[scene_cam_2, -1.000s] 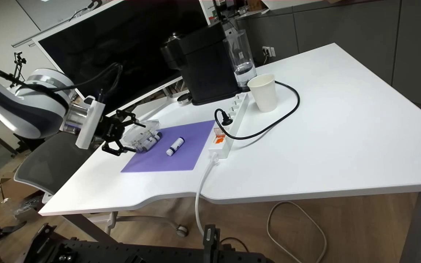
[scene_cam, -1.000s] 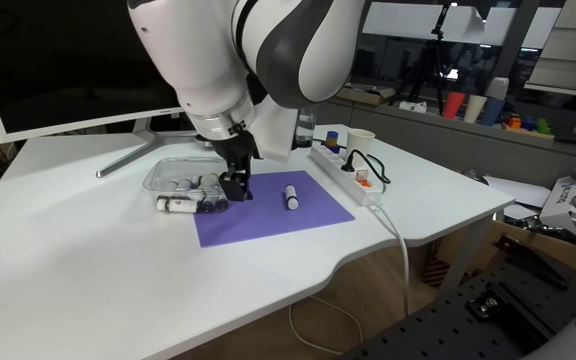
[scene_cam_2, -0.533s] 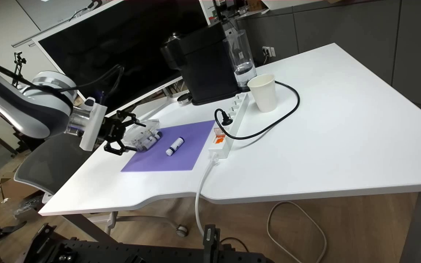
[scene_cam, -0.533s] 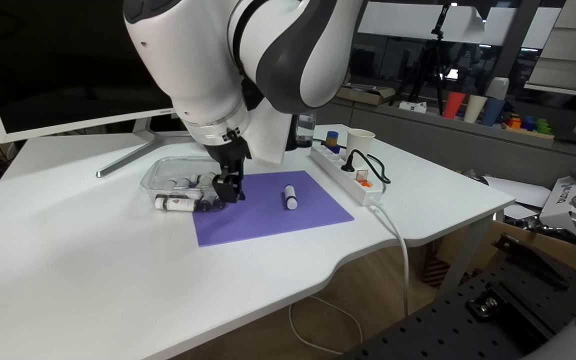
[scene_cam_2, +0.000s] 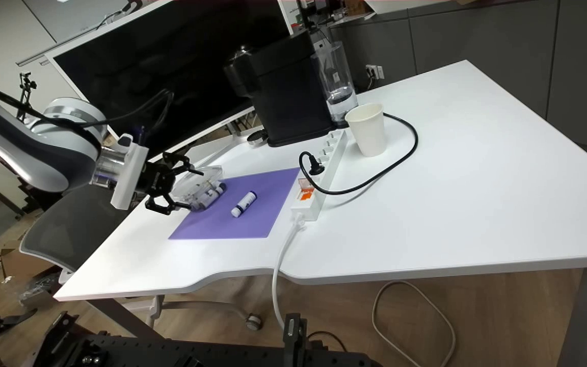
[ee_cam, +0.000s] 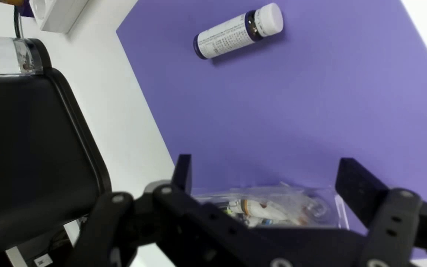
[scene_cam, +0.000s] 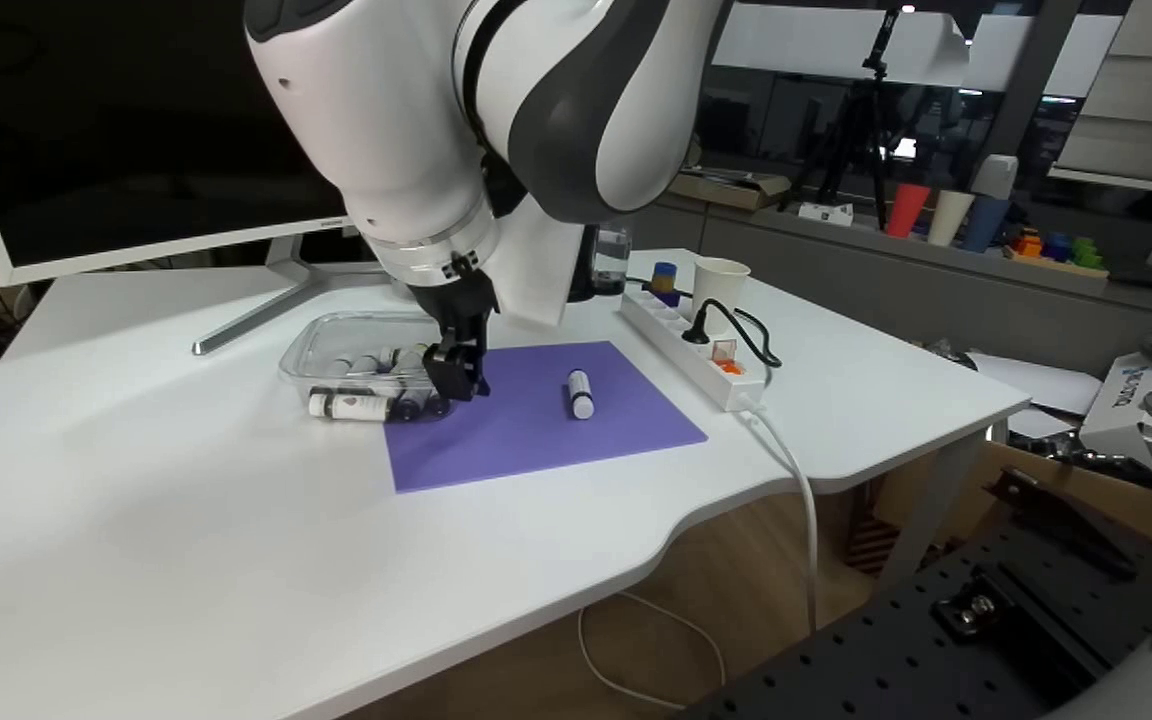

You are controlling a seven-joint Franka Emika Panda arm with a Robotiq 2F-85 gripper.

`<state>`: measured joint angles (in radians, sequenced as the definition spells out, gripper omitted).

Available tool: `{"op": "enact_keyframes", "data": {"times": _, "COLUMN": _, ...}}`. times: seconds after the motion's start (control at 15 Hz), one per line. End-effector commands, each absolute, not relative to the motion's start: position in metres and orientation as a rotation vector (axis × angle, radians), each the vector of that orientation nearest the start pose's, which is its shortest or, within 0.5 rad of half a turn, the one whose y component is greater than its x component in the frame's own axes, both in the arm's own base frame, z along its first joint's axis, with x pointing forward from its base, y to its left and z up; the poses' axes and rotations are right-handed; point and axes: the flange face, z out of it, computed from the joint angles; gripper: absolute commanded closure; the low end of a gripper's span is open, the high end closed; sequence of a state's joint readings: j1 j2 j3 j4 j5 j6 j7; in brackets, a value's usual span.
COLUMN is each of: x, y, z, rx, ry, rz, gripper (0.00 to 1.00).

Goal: Open the lid of the clear container

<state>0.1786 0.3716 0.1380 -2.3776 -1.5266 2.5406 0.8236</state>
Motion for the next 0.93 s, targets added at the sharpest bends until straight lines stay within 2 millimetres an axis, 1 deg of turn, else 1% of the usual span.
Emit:
{"op": "enact_keyframes", "data": {"times": 0.0, "x": 0.4458, "y": 0.1576, "z": 0.1635, "rx": 2.287, "ry": 1.004, "rz": 0.326, "gripper": 0.0}}
{"op": "enact_keyframes", "data": {"times": 0.33, "x": 0.4521, "y": 0.1582, "z": 0.1695, "rx": 2.265, "ry": 0.995, "rz": 0.351, "gripper": 0.0}}
{"op": "enact_keyframes", "data": {"times": 0.53, "x": 0.4548, "y": 0.1606, "z": 0.1685, "rx": 2.263, "ry": 1.009, "rz": 0.354, "gripper": 0.0}}
{"op": "enact_keyframes", "data": {"times": 0.87, "x": 0.4518, "y": 0.1611, "z": 0.1692, "rx": 2.268, "ry": 1.015, "rz": 0.32, "gripper": 0.0}}
